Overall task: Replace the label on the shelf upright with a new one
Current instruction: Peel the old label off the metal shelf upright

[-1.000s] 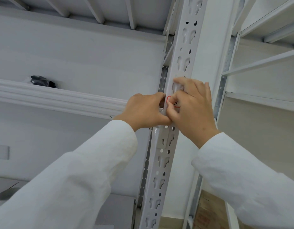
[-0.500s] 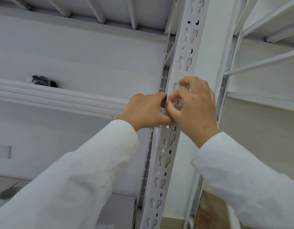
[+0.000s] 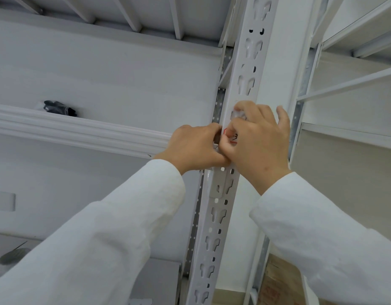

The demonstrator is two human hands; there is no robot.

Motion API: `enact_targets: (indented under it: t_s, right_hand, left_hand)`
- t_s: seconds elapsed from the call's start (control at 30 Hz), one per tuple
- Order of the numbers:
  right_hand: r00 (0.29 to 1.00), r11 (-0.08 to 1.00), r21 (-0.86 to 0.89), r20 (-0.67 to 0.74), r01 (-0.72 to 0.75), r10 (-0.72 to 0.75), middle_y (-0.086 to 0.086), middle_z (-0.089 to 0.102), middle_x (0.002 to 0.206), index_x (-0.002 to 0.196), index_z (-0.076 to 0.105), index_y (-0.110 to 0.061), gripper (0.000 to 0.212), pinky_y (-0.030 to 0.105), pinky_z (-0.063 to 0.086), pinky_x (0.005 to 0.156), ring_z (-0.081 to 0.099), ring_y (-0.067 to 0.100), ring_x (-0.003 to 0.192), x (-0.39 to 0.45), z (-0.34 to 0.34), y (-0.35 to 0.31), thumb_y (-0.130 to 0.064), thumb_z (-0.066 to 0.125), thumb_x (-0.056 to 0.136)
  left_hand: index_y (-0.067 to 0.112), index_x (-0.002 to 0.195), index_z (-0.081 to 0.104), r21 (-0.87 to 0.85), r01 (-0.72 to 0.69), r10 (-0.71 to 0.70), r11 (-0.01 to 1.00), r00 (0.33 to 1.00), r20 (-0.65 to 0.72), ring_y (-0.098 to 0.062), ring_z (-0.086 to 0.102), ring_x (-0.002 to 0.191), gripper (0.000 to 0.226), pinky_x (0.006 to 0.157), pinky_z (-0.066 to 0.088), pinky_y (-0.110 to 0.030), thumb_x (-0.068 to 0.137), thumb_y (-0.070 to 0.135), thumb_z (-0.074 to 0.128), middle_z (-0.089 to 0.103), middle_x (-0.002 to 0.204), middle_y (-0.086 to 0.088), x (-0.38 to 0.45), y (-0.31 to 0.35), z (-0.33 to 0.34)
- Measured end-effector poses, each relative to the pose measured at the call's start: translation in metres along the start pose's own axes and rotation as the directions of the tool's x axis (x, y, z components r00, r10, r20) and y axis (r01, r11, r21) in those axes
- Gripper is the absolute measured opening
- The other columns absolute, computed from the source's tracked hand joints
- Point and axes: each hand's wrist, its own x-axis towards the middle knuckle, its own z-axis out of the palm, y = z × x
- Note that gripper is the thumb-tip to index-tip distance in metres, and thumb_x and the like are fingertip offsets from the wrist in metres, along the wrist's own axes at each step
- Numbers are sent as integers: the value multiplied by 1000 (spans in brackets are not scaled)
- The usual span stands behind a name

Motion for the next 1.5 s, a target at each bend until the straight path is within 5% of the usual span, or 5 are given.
enact_targets:
  t_s: [0.2,0.7,1.1,1.5]
  right_hand:
    - [998,999,-33,48,-37,39,3,62,103,59,66,-12,10,67,26,99,56,30,94,3,2,-8,-18,62,66]
    - [996,984,164,69,-64,53,2,59,107,67,59,-16,7,59,35,95,51,28,97,2,-7,-1,-22,62,69]
    - [974,987,38,171,-156,147,0,50,114,68,63,-12,11,57,13,110,42,24,105,8,-5,-12,-21,57,72]
    - [962,989,-13,231,-147,146,-2,47,121,74,68,-10,17,54,7,111,39,23,112,8,-9,-16,-20,54,75]
  left_hand:
    - [26,82,40,1,-4,4,1000,1000,11,-1,40,53,28,52,25,-19,73,44,59,46,60,13,0,0,0]
    - [25,82,42,-12,10,-11,1000,1000,-7,-7,44,56,31,53,26,-17,72,46,62,50,63,10,0,-2,1]
    - [28,64,27,23,5,-6,1000,1000,26,-2,39,52,35,52,25,-20,73,44,57,46,60,11,-1,2,-3]
    - [23,85,43,15,15,-16,1000,999,30,-2,39,53,30,51,24,-20,73,45,59,47,61,11,0,0,-1]
